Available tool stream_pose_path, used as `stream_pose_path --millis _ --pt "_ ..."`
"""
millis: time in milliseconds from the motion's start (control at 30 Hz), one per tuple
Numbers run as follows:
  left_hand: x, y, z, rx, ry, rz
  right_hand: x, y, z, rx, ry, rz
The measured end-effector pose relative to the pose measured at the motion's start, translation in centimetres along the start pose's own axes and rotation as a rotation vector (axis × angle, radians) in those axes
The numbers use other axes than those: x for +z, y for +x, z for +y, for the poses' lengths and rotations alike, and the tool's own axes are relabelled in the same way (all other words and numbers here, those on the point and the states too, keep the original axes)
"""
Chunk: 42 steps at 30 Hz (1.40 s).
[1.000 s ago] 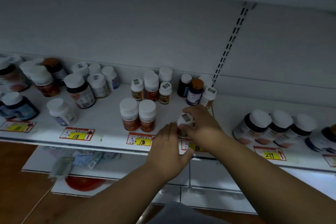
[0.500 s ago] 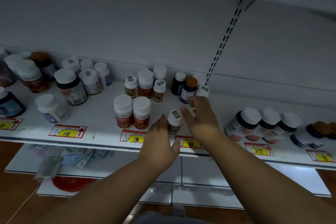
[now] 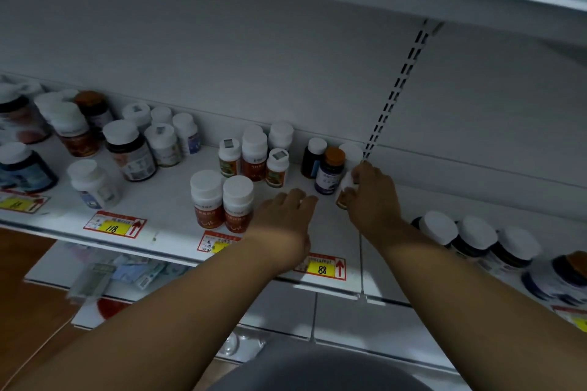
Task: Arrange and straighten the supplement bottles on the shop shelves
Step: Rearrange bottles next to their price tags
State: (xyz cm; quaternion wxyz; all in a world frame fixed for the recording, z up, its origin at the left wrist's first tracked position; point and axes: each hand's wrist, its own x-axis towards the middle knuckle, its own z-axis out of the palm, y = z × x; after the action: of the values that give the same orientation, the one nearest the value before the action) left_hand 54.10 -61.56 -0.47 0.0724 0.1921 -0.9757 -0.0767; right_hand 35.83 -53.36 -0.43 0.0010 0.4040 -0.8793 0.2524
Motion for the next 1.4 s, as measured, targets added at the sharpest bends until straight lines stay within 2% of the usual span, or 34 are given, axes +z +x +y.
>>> stream_pose_path --millis 133,300,467,800,1033,1200,1233,1333,1400 --pt "-0.2 1.1 0.0 -0.065 -0.066 -0.163 -0.5 -1.8 -0.5 -0.089 0.095 -0.096" --pt "-0.3 1.2 -0.3 -0.055 -0.039 -0.222 -0.2 -5.9 -2.4 -0.095 0.146 -0.213" --pt "-0.9 1.1 -0.3 -0.033 -0.074 -0.235 -0.3 -7.5 -3.7 -0.116 0.205 -0.187" --pt "-1.6 1.0 0.1 -0.026 -0.047 -0.262 0.1 -7.1 -3.6 -0.116 0.153 -0.176" --pt "-1.2 0.4 0.6 -0.053 0.026 -0.168 0.0 -5.5 -2.7 -0.135 0.115 -0.308" --pt "-1.3 0.5 0.4 -0.032 -0.013 0.047 -1.2 -0.2 -2.7 -0.225 0.125 0.002" --pt "-1.5 0.6 0.4 -0.042 -0.038 0.066 -1.4 1.4 -2.6 -0.213 0.084 -0.003" --pt "-1.9 0.7 0.4 -0.063 -0.109 0.116 -1.0 5.0 -2.7 -0.225 -0.138 -0.169" --pt "-2.2 0.7 0.5 -0.059 -0.135 0.163 -0.5 5.8 -2.9 -0.244 -0.202 -0.198"
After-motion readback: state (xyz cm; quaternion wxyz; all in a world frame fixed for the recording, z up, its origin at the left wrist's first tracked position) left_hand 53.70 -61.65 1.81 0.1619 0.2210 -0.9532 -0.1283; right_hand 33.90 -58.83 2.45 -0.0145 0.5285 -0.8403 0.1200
